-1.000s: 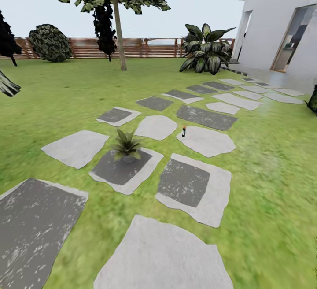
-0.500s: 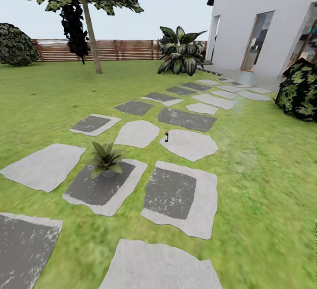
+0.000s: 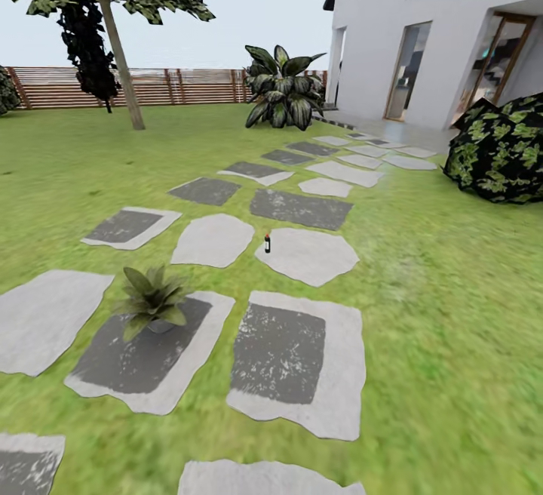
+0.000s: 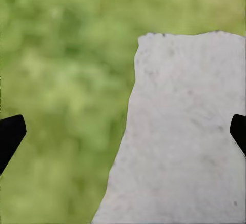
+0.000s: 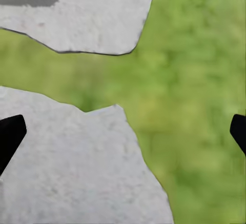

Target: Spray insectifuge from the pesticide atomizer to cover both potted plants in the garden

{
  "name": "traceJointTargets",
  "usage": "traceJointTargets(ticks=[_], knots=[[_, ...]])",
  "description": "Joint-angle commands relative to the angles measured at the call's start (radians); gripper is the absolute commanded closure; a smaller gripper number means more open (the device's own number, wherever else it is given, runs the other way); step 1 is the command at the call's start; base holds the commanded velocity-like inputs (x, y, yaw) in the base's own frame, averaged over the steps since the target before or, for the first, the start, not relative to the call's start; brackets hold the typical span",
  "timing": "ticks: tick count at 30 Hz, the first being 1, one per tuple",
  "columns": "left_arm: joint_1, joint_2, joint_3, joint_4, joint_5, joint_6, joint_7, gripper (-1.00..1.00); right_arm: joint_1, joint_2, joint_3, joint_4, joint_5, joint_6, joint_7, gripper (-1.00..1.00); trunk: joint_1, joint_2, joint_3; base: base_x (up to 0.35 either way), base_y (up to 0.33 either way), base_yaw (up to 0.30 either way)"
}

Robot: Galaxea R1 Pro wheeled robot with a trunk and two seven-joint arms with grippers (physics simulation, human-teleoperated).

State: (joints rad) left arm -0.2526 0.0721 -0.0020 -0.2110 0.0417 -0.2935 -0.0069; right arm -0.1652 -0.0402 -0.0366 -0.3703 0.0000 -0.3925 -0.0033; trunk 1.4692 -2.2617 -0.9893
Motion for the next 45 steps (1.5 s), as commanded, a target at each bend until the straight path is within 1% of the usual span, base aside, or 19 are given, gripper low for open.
traceJointTargets(ticks=[1, 5, 31, 37, 45], knots=[[-0.001, 0.0, -0.001, 0.001, 0.004, -0.004, -0.001, -1.0, 0.0, 0.001, -0.002, 0.001, 0.0, -0.003, -0.001, -1.0, 0.0, 0.0, -0.001, 0.338, 0.083, -0.001], [-0.001, 0.0, -0.001, 0.001, 0.004, -0.004, -0.001, -1.0, 0.0, 0.002, -0.002, 0.001, 0.0, -0.003, 0.0, -1.0, 0.0, 0.0, -0.001, 0.337, 0.083, -0.018], [-0.001, 0.0, -0.001, 0.001, 0.004, -0.004, -0.001, -1.0, 0.0, 0.002, -0.003, 0.001, 0.0, -0.003, -0.001, -1.0, 0.0, 0.0, -0.001, 0.337, 0.082, -0.26], [-0.001, -0.001, -0.004, 0.001, 0.004, -0.004, -0.001, -1.0, 0.0, -0.004, -0.003, -0.001, 0.002, -0.003, 0.002, -1.0, 0.0, 0.0, -0.001, 0.337, 0.08, -0.033], [-0.001, -0.001, -0.004, 0.001, 0.004, -0.004, -0.001, -1.0, 0.0, -0.003, -0.001, -0.001, 0.002, -0.003, 0.003, -1.0, 0.0, 0.0, -0.001, 0.337, 0.073, 0.0]])
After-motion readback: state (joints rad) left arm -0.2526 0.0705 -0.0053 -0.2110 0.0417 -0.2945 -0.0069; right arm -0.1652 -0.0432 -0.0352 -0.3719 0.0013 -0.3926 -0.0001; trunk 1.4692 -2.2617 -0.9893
